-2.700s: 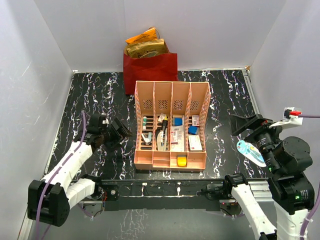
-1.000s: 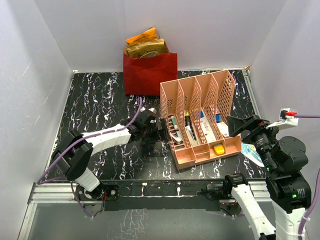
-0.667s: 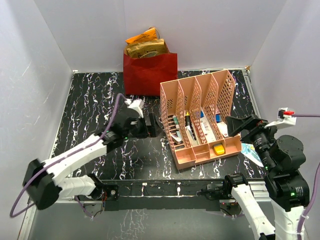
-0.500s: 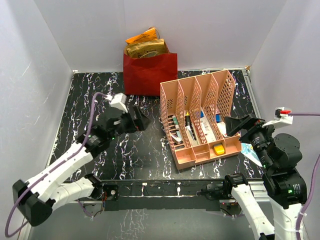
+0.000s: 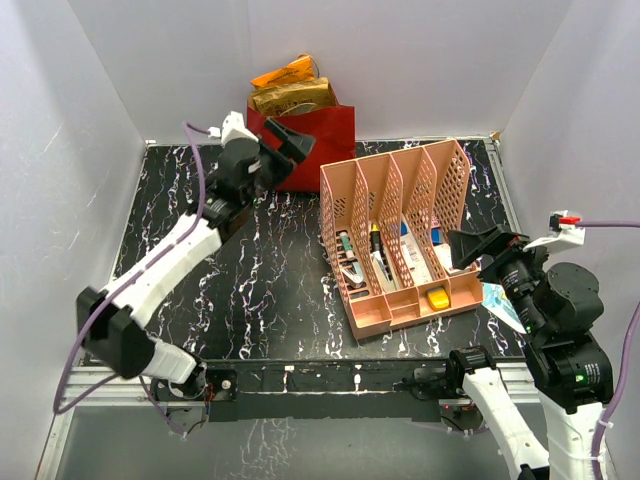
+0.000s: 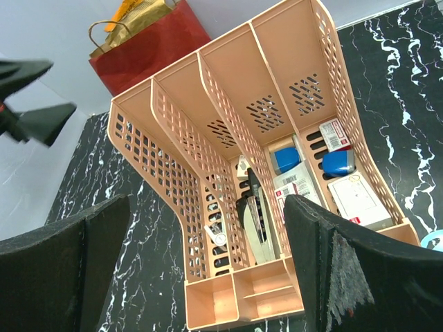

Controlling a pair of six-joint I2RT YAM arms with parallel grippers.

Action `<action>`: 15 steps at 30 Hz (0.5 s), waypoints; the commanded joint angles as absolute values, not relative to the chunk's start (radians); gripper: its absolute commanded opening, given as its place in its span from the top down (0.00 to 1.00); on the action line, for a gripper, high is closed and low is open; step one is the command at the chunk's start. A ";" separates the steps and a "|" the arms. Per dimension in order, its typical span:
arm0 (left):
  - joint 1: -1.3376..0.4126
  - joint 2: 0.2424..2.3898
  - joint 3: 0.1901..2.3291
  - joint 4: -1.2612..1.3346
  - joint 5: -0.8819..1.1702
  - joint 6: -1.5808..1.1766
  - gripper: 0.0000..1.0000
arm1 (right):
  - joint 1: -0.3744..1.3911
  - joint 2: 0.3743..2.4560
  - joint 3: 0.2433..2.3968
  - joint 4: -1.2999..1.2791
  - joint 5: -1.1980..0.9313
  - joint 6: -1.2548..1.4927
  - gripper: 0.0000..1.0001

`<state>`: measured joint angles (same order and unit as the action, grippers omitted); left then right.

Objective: Take the snacks out of the paper bag
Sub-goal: Adjust the paper bag at the center of the board.

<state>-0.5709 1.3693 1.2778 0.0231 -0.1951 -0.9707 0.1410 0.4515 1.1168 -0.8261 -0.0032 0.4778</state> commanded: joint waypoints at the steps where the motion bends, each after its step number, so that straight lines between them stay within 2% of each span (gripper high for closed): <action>1: -0.537 1.535 1.442 0.123 -0.247 -1.206 0.02 | 0.137 0.480 1.174 -0.768 0.009 0.473 0.02; 4: -0.530 1.663 1.576 0.112 -0.283 -1.295 0.02 | 0.135 0.493 1.190 -0.770 0.019 0.466 0.02; 9: -0.528 1.827 1.737 0.054 -0.480 -1.449 0.02 | 0.137 0.513 1.211 -0.767 0.039 0.457 0.02; 12: -0.518 1.913 1.866 0.020 -0.523 -1.510 0.06 | 0.136 0.521 1.227 -0.769 0.041 0.456 0.02; 15: -0.510 2.027 2.052 -0.133 -0.542 -1.565 0.08 | 0.137 0.530 1.242 -0.769 0.045 0.454 0.02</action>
